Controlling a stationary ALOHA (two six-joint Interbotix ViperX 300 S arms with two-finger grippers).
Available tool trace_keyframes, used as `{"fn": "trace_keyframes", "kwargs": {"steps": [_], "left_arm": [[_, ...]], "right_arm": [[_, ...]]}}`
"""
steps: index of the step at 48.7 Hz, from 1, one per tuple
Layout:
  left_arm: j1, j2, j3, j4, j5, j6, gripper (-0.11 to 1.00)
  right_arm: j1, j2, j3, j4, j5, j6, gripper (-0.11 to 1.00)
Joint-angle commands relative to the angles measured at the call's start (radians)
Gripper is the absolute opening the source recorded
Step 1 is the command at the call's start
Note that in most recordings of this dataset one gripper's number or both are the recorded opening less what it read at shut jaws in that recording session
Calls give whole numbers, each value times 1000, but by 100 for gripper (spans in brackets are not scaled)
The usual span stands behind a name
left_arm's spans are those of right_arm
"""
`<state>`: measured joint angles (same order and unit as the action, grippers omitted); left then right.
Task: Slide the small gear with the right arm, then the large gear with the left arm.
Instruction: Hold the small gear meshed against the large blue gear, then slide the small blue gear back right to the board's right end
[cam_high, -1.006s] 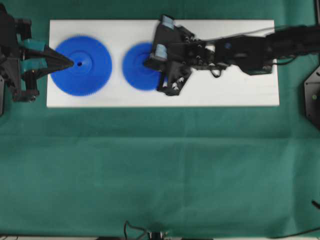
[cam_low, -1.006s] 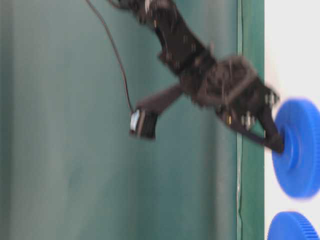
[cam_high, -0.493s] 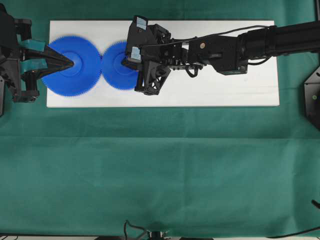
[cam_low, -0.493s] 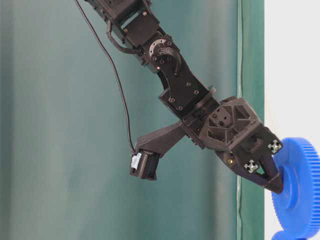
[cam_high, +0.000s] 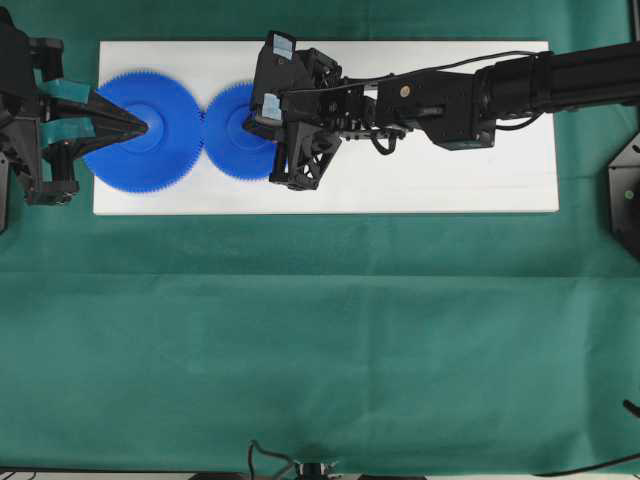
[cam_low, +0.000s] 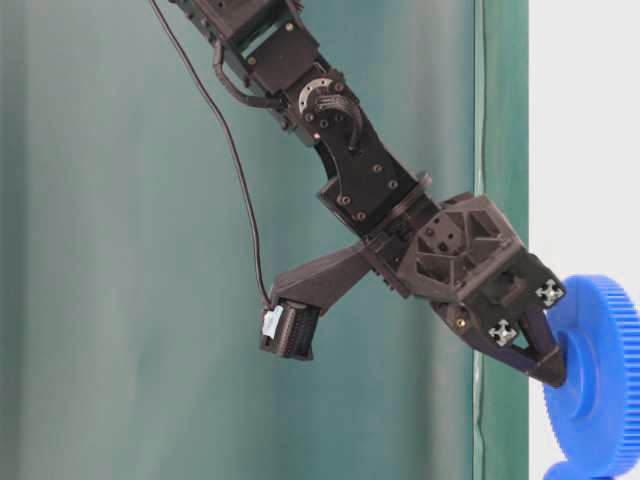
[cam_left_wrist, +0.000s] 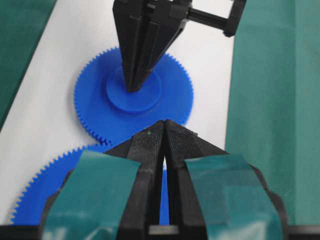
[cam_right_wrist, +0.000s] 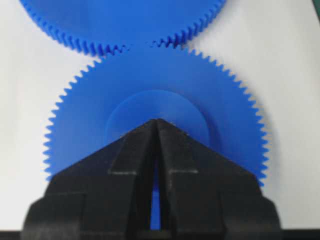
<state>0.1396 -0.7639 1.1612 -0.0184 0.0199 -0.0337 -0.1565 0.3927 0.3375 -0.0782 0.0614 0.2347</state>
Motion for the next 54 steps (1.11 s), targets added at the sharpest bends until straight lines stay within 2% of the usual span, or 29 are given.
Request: {"fn": "trace_keyframes", "kwargs": {"steps": [1, 20, 31, 45, 54], "left_arm": [[0, 3, -21, 0, -9, 2, 0], [-2, 2, -21, -2, -9, 2, 0], [-2, 2, -21, -2, -9, 0, 0], [-2, 2, -21, -2, -9, 0, 0], [-2, 0, -20, -2, -9, 0, 0]], "right_arm": [[6, 17, 12, -2, 26, 3, 53], [8, 17, 12, 2, 28, 8, 53], [8, 6, 38, 3, 81, 11, 53], [6, -92, 173, 17, 86, 12, 53], [-6, -178, 333, 57, 46, 32, 53]]}}
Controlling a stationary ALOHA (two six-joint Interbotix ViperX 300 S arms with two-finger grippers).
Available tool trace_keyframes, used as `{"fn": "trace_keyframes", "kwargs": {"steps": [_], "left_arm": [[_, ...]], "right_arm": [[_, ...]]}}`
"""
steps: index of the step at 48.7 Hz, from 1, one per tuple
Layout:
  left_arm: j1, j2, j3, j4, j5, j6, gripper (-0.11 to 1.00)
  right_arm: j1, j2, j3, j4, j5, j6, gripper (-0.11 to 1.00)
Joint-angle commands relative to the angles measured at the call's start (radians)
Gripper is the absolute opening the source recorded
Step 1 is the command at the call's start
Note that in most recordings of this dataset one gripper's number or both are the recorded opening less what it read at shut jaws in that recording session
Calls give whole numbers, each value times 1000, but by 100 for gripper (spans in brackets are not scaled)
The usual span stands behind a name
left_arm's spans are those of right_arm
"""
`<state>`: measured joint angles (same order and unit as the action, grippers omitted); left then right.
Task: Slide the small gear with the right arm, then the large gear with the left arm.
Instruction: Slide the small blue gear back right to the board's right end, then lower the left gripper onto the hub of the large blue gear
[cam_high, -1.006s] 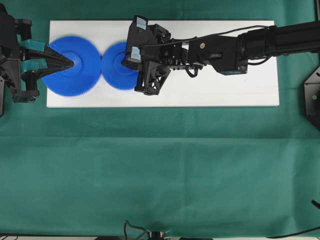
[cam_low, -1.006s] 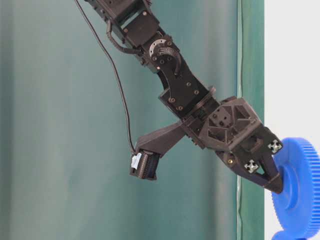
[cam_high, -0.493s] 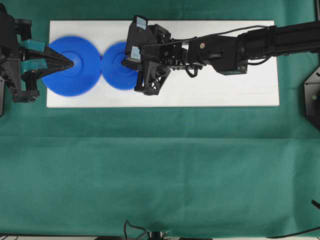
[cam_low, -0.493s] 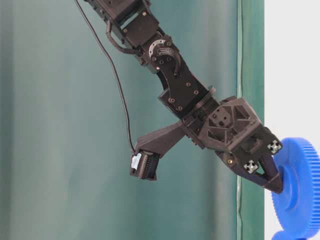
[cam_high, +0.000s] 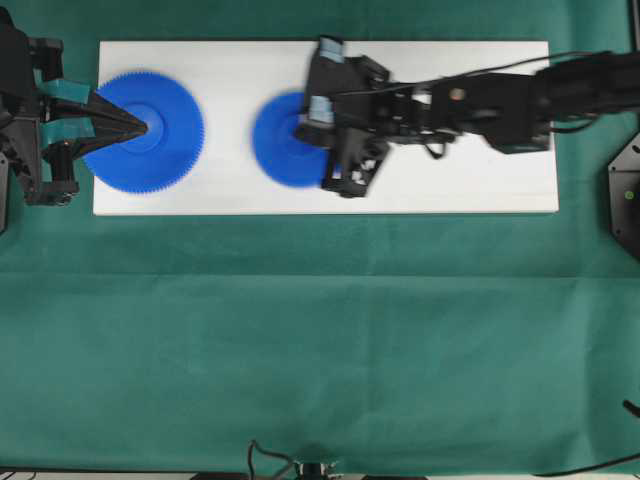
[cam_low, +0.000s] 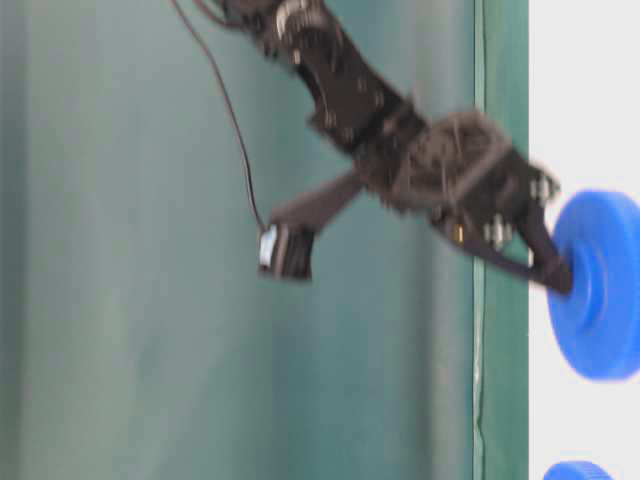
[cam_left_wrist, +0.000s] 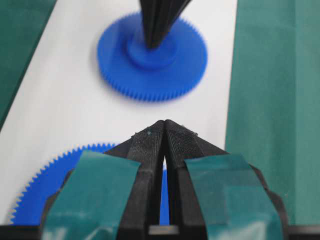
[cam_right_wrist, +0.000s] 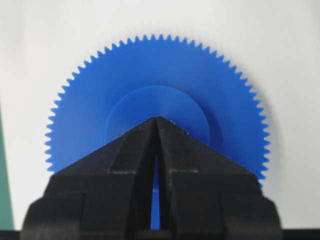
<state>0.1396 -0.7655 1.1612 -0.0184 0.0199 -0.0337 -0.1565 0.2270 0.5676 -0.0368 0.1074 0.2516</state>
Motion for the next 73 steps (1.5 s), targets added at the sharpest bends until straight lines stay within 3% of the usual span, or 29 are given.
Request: {"fn": "trace_keyframes", "kwargs": {"steps": [1, 14, 29, 48, 73], "left_arm": [[-2, 2, -20, -2, -9, 0, 0], [-2, 2, -21, -2, -11, 0, 0], [-2, 3, -21, -2, -52, 0, 0], [-2, 12, -23, -2, -55, 2, 0], [0, 12, -23, -2, -55, 0, 0]], "right_arm": [[-9, -23, 123, 18, -9, 21, 53], [-49, -196, 393, 23, -106, 117, 53], [-101, -431, 606, 23, -20, 172, 53], [-132, -670, 638, 0, 192, 176, 53], [-150, -698, 632, -15, 195, 176, 53]]}}
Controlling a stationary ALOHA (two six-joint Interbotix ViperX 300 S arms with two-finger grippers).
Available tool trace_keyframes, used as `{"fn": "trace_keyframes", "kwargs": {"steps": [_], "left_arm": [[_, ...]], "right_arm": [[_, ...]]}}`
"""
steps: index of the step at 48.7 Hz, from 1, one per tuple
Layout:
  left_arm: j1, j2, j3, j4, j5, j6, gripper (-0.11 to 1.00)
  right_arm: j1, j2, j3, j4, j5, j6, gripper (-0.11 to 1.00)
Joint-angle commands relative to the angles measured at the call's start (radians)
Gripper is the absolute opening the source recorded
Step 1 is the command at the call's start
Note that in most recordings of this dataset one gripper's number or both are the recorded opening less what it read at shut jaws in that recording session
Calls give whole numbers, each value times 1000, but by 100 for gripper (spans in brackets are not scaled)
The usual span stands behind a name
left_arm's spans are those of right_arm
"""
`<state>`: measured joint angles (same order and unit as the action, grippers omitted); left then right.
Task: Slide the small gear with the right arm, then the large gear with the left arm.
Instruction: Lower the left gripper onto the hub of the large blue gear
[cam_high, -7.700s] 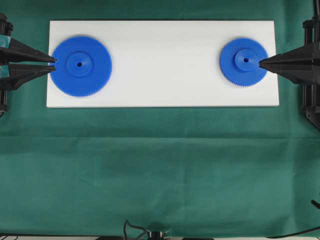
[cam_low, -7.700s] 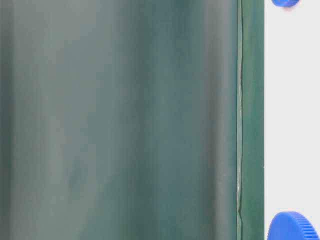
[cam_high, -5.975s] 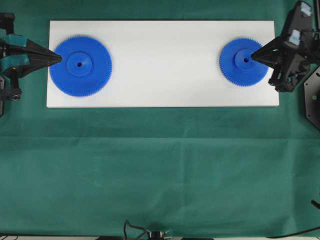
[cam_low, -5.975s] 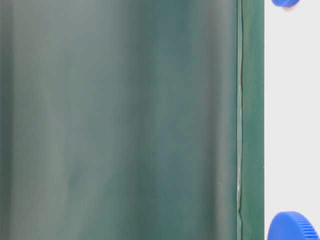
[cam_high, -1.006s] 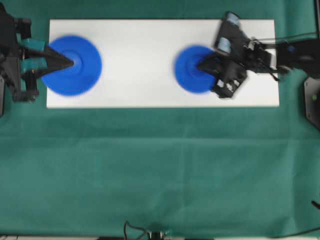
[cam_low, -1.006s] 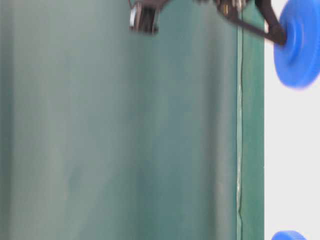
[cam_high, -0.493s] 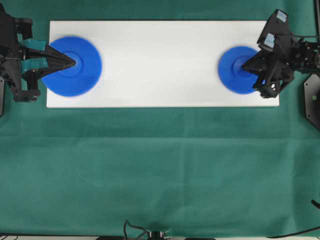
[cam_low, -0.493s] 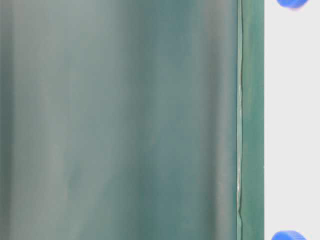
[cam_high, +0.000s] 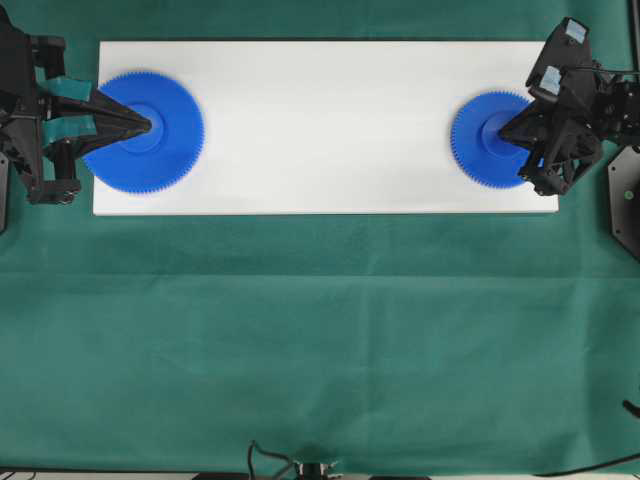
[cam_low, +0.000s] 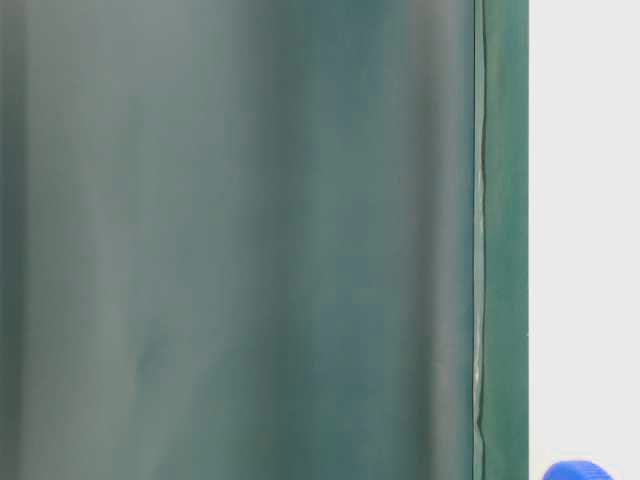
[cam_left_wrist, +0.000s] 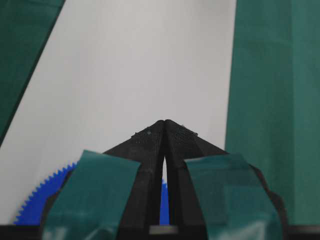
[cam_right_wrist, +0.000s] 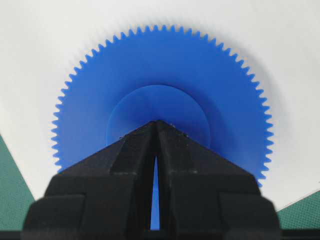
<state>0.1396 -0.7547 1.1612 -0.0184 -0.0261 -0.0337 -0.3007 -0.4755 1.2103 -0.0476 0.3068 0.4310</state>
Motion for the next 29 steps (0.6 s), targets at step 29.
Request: {"fn": "trace_keyframes", "kwargs": {"steps": [29], "left_arm": [[-2, 2, -23, -2, -9, 0, 0]], "right_arm": [[-5, -72, -77, -40, 57, -5, 53]]}}
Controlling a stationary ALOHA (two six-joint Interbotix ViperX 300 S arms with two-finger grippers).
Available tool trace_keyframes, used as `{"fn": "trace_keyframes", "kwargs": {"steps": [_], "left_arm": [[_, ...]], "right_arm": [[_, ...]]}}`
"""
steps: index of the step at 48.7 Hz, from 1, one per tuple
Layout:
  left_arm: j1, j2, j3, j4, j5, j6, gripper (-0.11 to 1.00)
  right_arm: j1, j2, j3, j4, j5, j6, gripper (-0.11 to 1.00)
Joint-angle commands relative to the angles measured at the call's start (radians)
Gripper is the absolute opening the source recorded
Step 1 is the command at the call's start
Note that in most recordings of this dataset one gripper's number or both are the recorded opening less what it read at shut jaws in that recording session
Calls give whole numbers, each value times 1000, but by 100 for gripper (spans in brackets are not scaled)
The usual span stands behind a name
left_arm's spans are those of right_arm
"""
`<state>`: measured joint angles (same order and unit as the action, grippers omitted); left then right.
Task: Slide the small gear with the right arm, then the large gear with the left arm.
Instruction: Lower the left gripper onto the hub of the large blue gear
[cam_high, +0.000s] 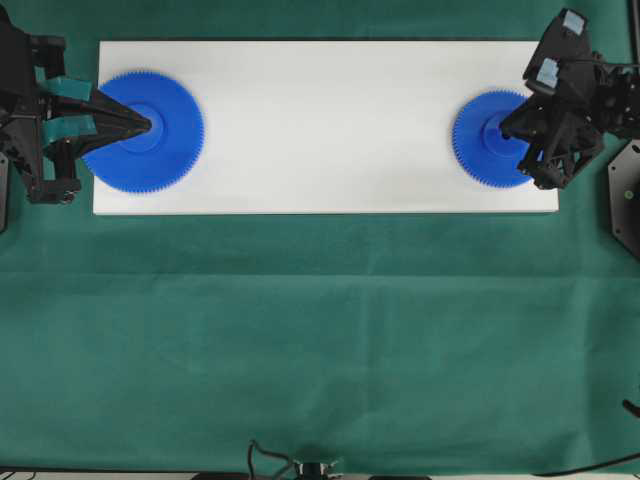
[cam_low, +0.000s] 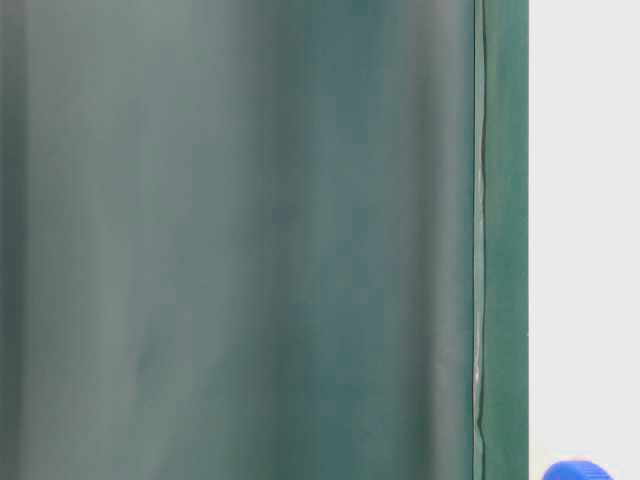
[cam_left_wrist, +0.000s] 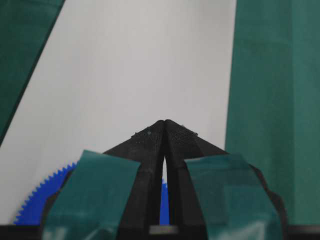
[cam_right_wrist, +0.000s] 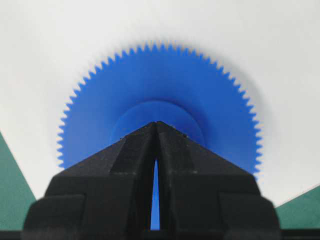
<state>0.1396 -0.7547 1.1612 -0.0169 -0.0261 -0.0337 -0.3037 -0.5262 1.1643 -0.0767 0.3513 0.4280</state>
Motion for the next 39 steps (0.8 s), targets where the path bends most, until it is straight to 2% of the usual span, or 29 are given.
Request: {"fn": "trace_keyframes", "kwargs": {"steps": [1, 22, 33, 39], "left_arm": [[-2, 3, -23, -3, -9, 0, 0], [-3, 3, -23, -3, -6, 0, 0], [-3, 5, -18, -3, 11, 0, 0], [-2, 5, -9, -3, 71, 0, 0]], "right_arm": [[-2, -28, -37, -15, 18, -2, 53], [-2, -170, -129, -104, 66, -2, 53], [-2, -169, -129, -115, 63, -2, 53], [-2, -163, -130, -115, 61, -2, 53]]}}
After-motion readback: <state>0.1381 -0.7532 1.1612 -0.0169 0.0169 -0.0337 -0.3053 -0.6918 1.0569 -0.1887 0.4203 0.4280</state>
